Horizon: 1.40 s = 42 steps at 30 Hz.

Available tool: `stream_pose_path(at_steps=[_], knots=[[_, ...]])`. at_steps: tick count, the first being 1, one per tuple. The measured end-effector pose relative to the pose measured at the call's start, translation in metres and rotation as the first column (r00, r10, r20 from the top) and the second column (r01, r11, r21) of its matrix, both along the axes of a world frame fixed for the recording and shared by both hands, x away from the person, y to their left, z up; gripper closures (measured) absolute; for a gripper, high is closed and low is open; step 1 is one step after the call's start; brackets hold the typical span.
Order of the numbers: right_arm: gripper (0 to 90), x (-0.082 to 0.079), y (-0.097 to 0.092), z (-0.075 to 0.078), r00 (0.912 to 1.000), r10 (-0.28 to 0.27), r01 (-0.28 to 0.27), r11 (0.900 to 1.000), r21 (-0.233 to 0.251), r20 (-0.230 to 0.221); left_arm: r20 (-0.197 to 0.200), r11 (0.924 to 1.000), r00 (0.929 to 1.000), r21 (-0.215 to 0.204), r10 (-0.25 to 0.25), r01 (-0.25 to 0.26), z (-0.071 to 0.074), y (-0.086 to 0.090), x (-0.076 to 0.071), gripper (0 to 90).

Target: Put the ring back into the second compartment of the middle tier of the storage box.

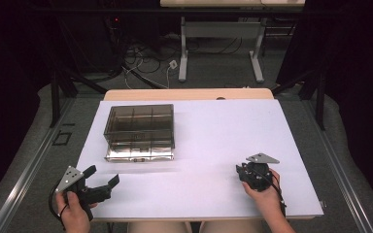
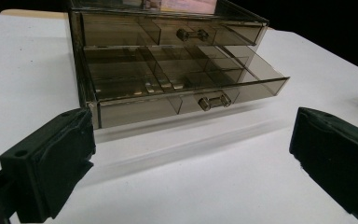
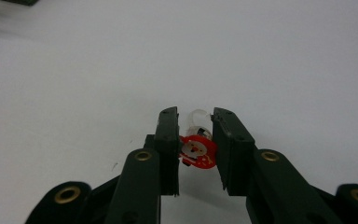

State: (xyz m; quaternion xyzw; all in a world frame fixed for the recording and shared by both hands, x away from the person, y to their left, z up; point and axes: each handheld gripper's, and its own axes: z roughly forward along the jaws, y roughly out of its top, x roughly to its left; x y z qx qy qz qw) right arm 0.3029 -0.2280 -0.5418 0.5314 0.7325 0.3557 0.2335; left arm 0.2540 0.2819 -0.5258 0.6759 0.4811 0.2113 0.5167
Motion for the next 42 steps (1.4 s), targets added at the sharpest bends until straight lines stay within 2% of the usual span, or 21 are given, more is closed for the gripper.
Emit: stream_pose_path(at_steps=[9, 15, 27, 29, 42], knots=[[72.6, 0.007, 0.003, 0.009, 1.0000, 0.009, -0.009, 0.9999, 0.012, 0.000, -0.001, 1.0000, 1.0000, 0.000, -0.001, 0.001, 0.000, 0.000, 0.000, 0.1], [72.6, 0.012, 0.008, 0.014, 0.9995, 0.032, -0.032, 0.9995, 0.003, 0.010, -0.001, 1.0000, 1.0000, -0.001, -0.001, 0.001, 0.000, 0.001, 0.000, 0.1], [72.6, 0.019, 0.023, 0.026, 0.9974, 0.070, -0.070, 0.9976, -0.001, 0.018, 0.000, 1.0000, 1.0000, 0.000, -0.003, 0.003, 0.000, 0.001, 0.000, 0.1], [72.6, 0.020, 0.027, 0.028, 0.9968, 0.078, -0.078, 0.9968, 0.013, 0.015, 0.000, 1.0000, 1.0000, 0.000, -0.003, 0.003, 0.000, 0.001, 0.000, 0.2], [72.6, 0.026, 0.044, 0.042, 0.9916, 0.126, -0.127, 0.9918, 0.017, 0.030, -0.001, 1.0000, 1.0000, 0.001, -0.005, 0.005, 0.000, 0.001, 0.000, 0.1]])
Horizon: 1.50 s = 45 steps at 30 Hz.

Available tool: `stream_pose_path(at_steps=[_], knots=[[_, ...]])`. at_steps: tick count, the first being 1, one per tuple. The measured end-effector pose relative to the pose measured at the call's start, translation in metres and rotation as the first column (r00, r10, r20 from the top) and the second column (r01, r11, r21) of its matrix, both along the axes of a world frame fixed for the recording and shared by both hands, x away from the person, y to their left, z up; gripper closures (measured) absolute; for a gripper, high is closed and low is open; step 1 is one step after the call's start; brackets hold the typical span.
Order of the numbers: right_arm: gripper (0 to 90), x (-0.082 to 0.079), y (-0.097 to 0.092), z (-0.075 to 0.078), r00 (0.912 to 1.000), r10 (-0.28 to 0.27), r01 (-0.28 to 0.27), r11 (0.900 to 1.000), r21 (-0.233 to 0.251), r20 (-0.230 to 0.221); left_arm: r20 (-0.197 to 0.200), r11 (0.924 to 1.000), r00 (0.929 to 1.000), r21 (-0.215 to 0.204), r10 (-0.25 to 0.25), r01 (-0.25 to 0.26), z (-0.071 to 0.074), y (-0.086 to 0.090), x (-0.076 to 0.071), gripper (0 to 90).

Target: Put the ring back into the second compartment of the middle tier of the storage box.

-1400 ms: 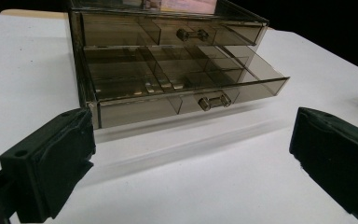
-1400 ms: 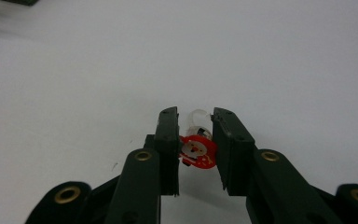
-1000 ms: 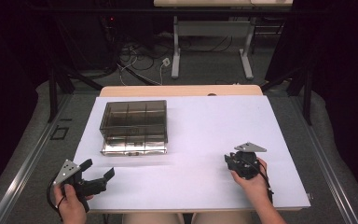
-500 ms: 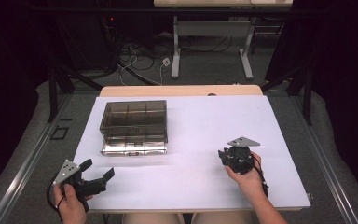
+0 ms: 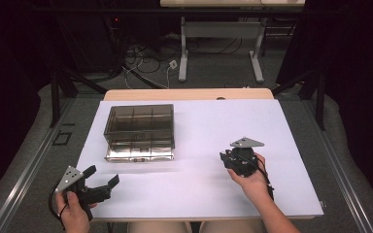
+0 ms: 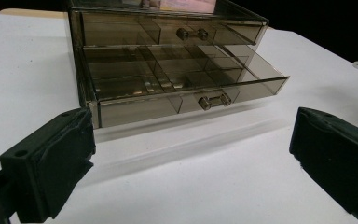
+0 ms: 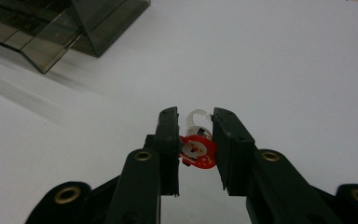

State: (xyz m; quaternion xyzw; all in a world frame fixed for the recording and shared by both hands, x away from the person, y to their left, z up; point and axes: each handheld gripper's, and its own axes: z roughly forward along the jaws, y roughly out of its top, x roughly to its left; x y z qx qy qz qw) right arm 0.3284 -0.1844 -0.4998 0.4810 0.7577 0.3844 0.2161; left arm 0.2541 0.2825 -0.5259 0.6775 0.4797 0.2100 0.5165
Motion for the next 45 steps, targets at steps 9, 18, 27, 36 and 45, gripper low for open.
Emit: stream_pose_path(at_steps=[9, 18, 27, 36, 45], knots=[[72.6, 0.004, 0.014, 0.011, 0.9996, 0.029, -0.029, 0.9996, 0.003, -0.002, 0.000, 1.0000, 1.0000, 0.000, 0.000, 0.000, 0.000, 0.000, 0.000, 0.2], [72.6, 0.007, 0.027, 0.020, 0.9981, 0.061, -0.061, 0.9981, 0.005, 0.009, -0.002, 1.0000, 1.0000, 0.000, -0.002, 0.002, 0.000, 0.001, 0.000, 0.1], [72.6, 0.010, 0.042, 0.029, 0.9960, 0.089, -0.089, 0.9960, 0.002, 0.012, -0.004, 1.0000, 1.0000, -0.002, -0.001, 0.001, 0.000, 0.001, 0.000, 0.2], [72.6, 0.014, 0.058, 0.039, 0.9924, 0.122, -0.122, 0.9926, 0.004, 0.020, -0.005, 1.0000, 1.0000, -0.006, 0.001, -0.001, 0.000, 0.001, 0.000, 0.1], [72.6, 0.019, 0.074, 0.051, 0.9873, 0.155, -0.156, 0.9878, 0.004, 0.033, -0.005, 0.9999, 1.0000, -0.011, 0.000, 0.000, -0.001, 0.002, 0.000, 0.2]])
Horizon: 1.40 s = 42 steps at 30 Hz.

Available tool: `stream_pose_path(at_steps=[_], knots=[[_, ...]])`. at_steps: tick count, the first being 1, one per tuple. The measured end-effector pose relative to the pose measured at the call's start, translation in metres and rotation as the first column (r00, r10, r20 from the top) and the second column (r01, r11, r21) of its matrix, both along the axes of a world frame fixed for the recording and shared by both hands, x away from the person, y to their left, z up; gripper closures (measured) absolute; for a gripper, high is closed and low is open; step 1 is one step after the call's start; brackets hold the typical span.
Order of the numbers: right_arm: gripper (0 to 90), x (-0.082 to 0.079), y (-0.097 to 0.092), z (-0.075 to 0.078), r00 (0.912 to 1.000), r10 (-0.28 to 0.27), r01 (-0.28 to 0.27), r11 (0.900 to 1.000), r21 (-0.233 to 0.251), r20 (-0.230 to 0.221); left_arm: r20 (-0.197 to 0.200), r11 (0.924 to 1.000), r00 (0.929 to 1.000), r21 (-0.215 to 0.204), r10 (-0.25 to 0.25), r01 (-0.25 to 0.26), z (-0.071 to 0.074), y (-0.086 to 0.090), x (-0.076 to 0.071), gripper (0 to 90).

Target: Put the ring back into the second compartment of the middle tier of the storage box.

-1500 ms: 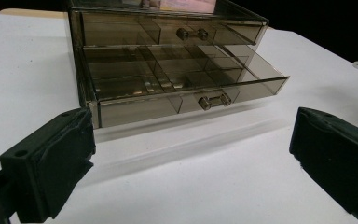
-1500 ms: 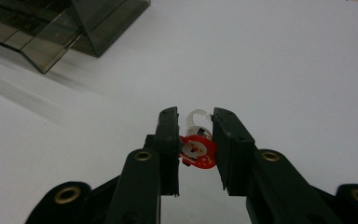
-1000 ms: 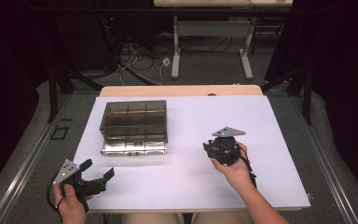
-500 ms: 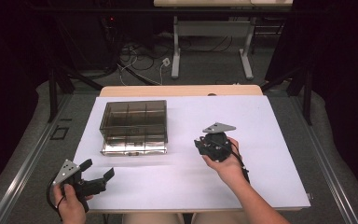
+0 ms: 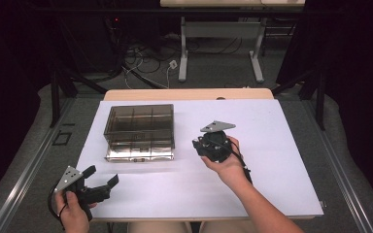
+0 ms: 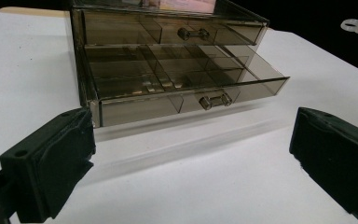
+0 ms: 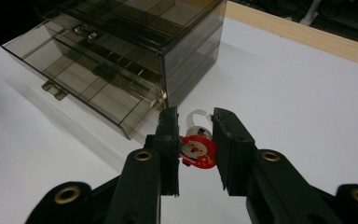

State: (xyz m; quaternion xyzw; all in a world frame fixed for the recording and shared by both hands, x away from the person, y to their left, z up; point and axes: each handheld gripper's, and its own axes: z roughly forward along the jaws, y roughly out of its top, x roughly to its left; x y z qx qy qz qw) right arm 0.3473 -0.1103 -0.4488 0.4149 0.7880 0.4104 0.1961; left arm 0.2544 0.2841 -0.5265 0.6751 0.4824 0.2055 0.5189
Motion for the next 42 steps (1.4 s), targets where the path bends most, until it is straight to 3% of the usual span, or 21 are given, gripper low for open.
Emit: stream_pose_path(at_steps=[30, 42], knots=[[72.6, 0.014, 0.061, 0.012, 0.9936, 0.113, -0.113, 0.9934, -0.020, -0.007, 0.001, 1.0000, 1.0000, 0.001, -0.006, 0.006, 0.000, 0.000, 0.000, 0.1], [72.6, 0.016, 0.084, 0.014, 0.9890, 0.144, -0.144, 0.9895, -0.002, -0.033, 0.002, 1.0000, 1.0000, 0.000, -0.004, 0.004, 0.000, 0.002, 0.000, 0.1]])
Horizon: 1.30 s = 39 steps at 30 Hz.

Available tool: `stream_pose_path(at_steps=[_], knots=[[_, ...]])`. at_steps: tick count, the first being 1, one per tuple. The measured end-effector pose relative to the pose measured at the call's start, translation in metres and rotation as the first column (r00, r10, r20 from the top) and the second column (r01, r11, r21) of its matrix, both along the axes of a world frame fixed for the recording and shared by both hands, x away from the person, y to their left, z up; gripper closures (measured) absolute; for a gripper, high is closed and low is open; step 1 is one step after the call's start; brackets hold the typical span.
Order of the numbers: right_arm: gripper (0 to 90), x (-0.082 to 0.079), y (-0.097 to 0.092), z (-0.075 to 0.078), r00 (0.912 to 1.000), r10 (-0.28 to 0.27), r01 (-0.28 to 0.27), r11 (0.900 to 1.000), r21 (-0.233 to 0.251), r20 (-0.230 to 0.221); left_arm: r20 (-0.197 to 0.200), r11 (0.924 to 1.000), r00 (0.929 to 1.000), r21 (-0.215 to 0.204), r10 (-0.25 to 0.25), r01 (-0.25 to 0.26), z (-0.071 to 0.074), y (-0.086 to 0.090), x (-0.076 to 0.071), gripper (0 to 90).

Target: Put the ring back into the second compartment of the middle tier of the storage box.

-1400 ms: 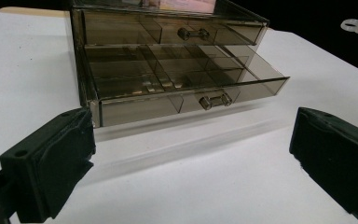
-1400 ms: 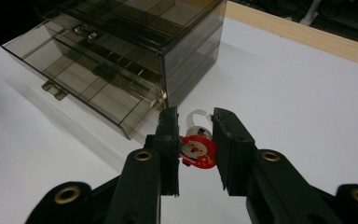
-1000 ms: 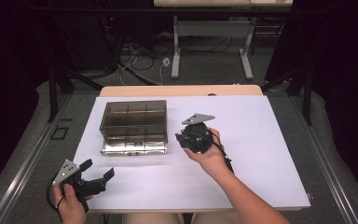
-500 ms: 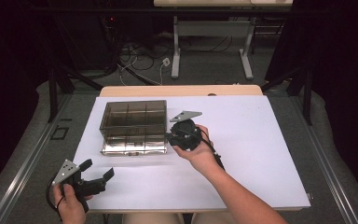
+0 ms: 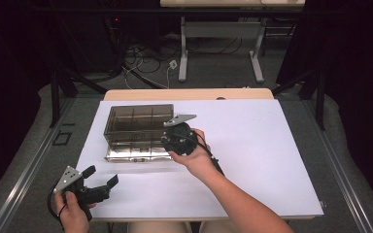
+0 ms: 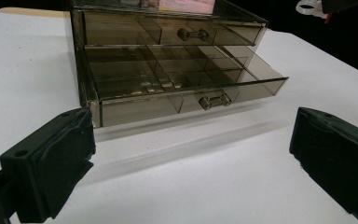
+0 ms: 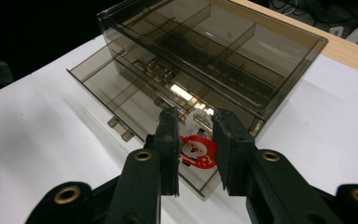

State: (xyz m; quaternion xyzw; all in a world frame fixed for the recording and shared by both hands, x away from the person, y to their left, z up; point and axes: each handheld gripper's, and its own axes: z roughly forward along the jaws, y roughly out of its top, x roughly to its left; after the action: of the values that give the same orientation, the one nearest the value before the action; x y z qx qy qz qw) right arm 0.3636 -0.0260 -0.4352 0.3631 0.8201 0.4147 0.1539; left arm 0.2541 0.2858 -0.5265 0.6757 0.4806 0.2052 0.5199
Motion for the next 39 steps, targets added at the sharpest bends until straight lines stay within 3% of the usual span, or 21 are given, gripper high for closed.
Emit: stream_pose_path(at_steps=[20, 39], knots=[[72.6, 0.006, 0.030, -0.004, 0.9994, 0.029, -0.030, 0.9995, -0.007, -0.018, 0.000, 1.0000, 1.0000, -0.005, 0.000, 0.000, 0.000, 0.000, 0.000, 0.2], [72.6, 0.015, 0.051, -0.018, 0.9982, 0.045, -0.045, 0.9989, -0.012, -0.039, -0.002, 0.9999, 1.0000, -0.012, 0.000, 0.000, 0.000, 0.000, 0.001, 0.1]])
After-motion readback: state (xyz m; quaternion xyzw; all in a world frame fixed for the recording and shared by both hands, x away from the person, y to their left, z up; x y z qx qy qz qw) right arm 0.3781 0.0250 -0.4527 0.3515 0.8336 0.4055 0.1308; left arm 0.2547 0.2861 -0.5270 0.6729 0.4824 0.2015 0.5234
